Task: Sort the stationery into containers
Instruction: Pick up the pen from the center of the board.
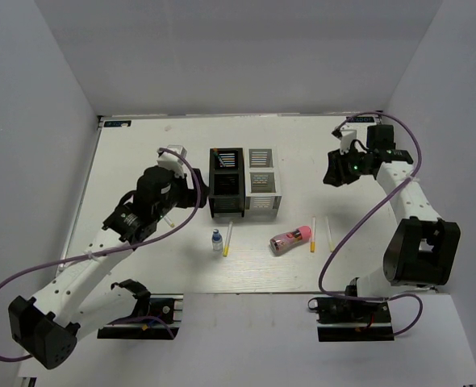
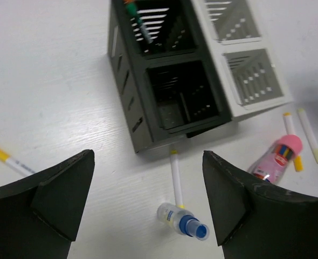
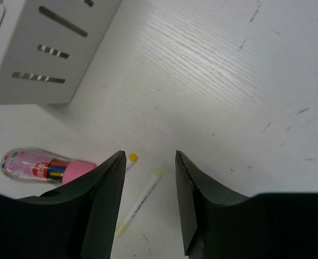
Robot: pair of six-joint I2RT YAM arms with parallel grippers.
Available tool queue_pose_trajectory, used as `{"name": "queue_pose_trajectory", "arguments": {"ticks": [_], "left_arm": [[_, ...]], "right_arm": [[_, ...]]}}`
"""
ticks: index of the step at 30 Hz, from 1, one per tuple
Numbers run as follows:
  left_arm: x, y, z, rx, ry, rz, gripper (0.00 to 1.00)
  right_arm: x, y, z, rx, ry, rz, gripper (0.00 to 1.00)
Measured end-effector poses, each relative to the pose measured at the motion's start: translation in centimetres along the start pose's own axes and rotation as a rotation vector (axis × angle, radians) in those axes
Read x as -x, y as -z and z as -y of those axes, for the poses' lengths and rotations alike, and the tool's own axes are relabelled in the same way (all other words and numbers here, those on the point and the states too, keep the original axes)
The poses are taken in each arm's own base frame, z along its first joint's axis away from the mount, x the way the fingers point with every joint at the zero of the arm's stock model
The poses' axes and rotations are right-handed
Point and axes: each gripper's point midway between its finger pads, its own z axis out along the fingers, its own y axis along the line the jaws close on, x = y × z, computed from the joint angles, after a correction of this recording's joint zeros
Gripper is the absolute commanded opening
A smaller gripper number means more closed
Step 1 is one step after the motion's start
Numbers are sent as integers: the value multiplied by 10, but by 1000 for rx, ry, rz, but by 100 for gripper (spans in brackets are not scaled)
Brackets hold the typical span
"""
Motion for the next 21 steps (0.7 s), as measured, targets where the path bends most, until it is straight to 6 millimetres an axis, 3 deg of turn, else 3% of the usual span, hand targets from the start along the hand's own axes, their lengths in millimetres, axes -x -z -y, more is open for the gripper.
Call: {"name": "queue_pose_trajectory", "arguments": {"ticks": [3,6,11,12,13,14,15,18,21], "left_arm": [[-10,-2,-15,90,52,-29,94],[-15,0,-30,179,102,-29,94],[-25,-3,-52,312,179,-44,83],[-31,-7,-58,343,193,-63,78],[-39,-12,-63,371,206,-91,76],[-47,-16,-68,400,214,-119,74],[-56,-20,-72,426,222,-149,73],[-79,-26,-85,507,253,-220,69],[-88,-23,-100,592,291,-235,65]], "right_arm": [[-7,-1,-14,49,-11,22,32],[-8,0,-25,76,-14,64,2],[-1,6,-40,114,4,152,0],[1,7,-43,125,8,168,15],[2,7,-46,141,6,180,38],[3,7,-48,154,0,190,51],[4,6,-50,169,1,200,58],[5,3,-55,211,11,248,59],[-3,1,-65,262,-11,269,56]]}}
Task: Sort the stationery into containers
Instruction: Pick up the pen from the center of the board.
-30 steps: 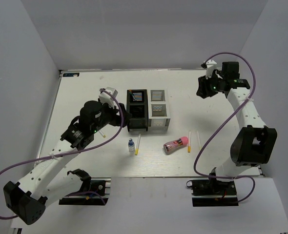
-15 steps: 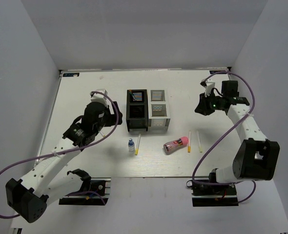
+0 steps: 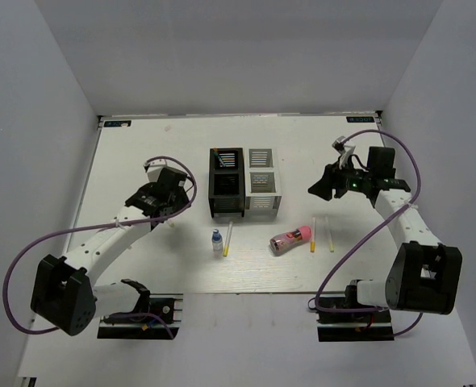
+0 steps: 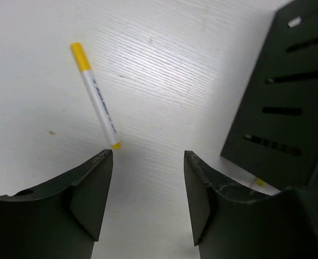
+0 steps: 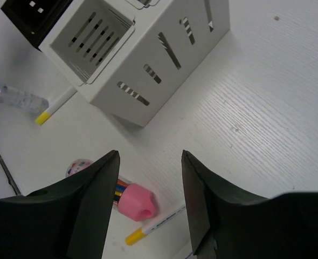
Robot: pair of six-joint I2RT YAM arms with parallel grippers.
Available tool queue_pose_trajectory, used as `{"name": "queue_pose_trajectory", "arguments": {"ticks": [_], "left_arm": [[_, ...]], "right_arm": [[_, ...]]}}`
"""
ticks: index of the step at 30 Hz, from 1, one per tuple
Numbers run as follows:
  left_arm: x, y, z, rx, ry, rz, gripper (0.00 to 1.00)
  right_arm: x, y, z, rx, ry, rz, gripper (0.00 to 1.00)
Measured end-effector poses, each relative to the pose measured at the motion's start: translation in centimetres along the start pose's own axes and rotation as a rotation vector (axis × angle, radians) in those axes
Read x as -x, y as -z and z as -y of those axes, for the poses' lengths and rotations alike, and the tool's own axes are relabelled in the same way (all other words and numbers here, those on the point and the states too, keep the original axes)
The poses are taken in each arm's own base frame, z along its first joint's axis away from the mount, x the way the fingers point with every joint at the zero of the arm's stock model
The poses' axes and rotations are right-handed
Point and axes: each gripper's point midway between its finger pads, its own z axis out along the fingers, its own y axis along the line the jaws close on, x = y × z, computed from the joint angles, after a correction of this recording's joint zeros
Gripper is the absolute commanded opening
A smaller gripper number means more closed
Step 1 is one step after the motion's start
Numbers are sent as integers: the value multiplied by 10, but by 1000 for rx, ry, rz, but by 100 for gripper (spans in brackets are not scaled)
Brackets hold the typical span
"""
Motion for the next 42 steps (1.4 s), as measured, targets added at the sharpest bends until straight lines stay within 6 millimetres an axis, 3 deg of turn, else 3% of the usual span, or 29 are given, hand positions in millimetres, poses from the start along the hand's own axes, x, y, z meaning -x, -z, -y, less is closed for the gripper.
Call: {"name": "queue_pose_trajectory", "arguments": {"ticks": [7,18,25,35,42], "left_arm": [[7,-9,-27,140,111,35,65],[-36,-58,-55,330,156,-119,70],[-33,-74,-66,379,203,-148,71],[-32,-99,-69,388,237,-190,65],[-29,-103,-68,374,249,-187,49]], "right_arm": [[3,-1,-12,82,-3,45,54],[11,21,-43,103,91,125,56],[13,26,-45,103,114,147,56],[14,30,-45,111,114,160,56],[12,32,-45,120,111,167,56]]}}
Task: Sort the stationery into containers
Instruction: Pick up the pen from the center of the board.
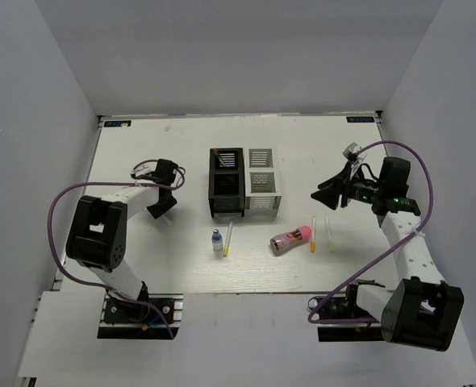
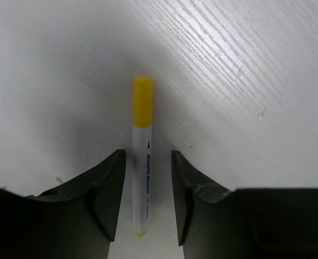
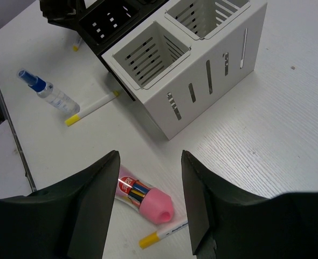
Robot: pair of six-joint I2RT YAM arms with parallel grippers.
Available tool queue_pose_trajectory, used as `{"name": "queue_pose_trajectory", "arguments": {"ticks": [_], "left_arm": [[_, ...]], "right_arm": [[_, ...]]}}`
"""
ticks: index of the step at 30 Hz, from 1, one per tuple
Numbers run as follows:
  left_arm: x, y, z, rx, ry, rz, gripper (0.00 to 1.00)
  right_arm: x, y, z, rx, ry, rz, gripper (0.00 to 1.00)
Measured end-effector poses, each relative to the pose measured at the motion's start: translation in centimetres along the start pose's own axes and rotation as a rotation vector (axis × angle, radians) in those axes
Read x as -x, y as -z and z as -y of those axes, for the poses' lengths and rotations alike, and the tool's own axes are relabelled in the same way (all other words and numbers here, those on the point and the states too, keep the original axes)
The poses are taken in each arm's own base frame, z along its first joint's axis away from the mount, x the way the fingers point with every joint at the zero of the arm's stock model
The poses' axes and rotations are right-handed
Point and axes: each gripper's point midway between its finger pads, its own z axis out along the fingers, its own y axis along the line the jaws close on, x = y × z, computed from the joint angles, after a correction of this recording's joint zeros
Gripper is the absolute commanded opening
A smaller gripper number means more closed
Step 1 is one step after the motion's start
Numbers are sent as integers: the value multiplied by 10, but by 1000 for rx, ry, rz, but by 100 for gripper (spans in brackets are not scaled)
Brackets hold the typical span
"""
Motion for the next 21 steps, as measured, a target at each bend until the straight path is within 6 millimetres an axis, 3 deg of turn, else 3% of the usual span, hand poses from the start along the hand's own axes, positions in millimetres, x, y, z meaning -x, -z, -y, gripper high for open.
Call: {"name": "queue_pose_trajectory", "arguments": {"ticks": [8,14,15,17,19,21], "left_arm": [[2,-2,4,-23,8,1,36],[2,-2,5,-45,-3,10,9],[2,-1,5,-50,-7,9,0],[-1,1,5,-63,-14,-2,0],[-3,4,4,-72,-26,-13,0],[-4,10,5,-84,-43,-15,0]], "right_arm": [[3,4,-1,9,2,17,56],[3,6,-2,26,-3,26,56],[3,6,-2,30,-6,27,56],[1,6,-2,37,-15,25,61],[0,6,-2,44,-23,24,85],[-2,6,-3,50,-20,21,90]]}}
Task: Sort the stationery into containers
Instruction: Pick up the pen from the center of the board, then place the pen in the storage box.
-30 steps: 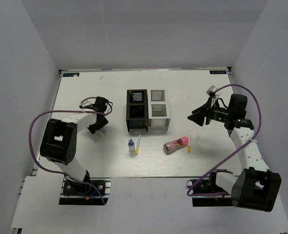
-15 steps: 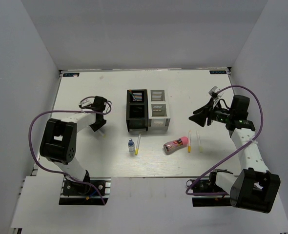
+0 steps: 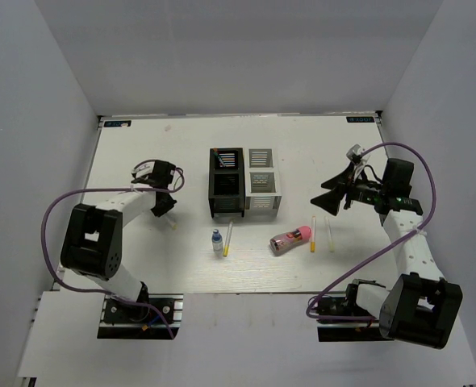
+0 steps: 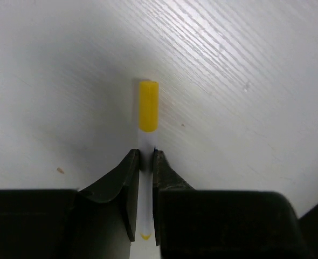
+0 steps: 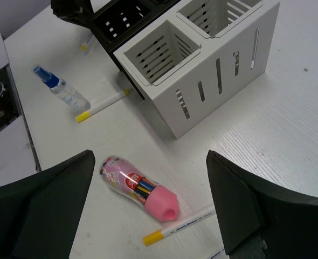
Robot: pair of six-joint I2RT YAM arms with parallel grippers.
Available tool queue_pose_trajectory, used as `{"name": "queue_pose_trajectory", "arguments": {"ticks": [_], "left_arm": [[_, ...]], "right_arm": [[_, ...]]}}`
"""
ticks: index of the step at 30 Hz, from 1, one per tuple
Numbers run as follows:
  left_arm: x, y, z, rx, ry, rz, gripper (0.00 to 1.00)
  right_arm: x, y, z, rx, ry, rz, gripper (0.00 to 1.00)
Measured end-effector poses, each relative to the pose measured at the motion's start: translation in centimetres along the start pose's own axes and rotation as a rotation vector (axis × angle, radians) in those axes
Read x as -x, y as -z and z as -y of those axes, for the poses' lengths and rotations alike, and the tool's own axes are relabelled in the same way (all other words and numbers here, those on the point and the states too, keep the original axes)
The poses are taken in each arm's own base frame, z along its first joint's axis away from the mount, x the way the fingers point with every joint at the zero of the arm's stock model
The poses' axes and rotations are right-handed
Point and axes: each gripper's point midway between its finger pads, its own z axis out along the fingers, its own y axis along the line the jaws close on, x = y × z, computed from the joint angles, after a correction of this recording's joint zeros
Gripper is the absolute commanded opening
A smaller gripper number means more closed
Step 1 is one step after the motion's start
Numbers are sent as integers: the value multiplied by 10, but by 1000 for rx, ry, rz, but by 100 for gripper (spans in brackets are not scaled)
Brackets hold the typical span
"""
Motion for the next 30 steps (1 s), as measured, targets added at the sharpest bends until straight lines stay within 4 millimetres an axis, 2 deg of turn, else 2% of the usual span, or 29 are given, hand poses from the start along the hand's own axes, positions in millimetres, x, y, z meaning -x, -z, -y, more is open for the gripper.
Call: {"name": "queue_pose_trajectory", "arguments": {"ticks": [3,6,7,11,12,13,14,15,18,23,26,30], "left_arm": [[7,16,3,-39,-18,19,0],[25,41,9,-107,-21,79,0],[34,51,12,-134,-22,107,0],[65,94,25,-275,-49,229,0],[72,107,31,-331,-60,259,0],[77,119,38,-388,-74,285,0],[82,132,46,-454,-88,310,0],[85,144,53,-515,-102,330,0],[92,178,81,-704,-156,388,0],[87,212,120,-943,-249,457,0],[76,216,140,-1030,-309,464,0],[55,210,162,-1103,-378,464,0]], "right_arm": [[-2,0,-2,13,6,-4,90],[-5,0,-4,28,3,-9,90],[-6,0,-4,35,-2,-12,87],[-8,-2,-4,58,-9,-17,48],[-8,-2,-4,63,-7,-16,26],[-8,-2,-5,69,-3,-16,15],[-8,-2,-6,75,-6,-16,5],[-8,-2,-6,80,-8,-15,0],[-7,-2,-9,98,-6,-15,0],[-7,-2,-10,124,-4,-17,0],[-9,-3,-10,132,-17,-21,0],[-12,-5,-7,136,-28,-26,0]]}}
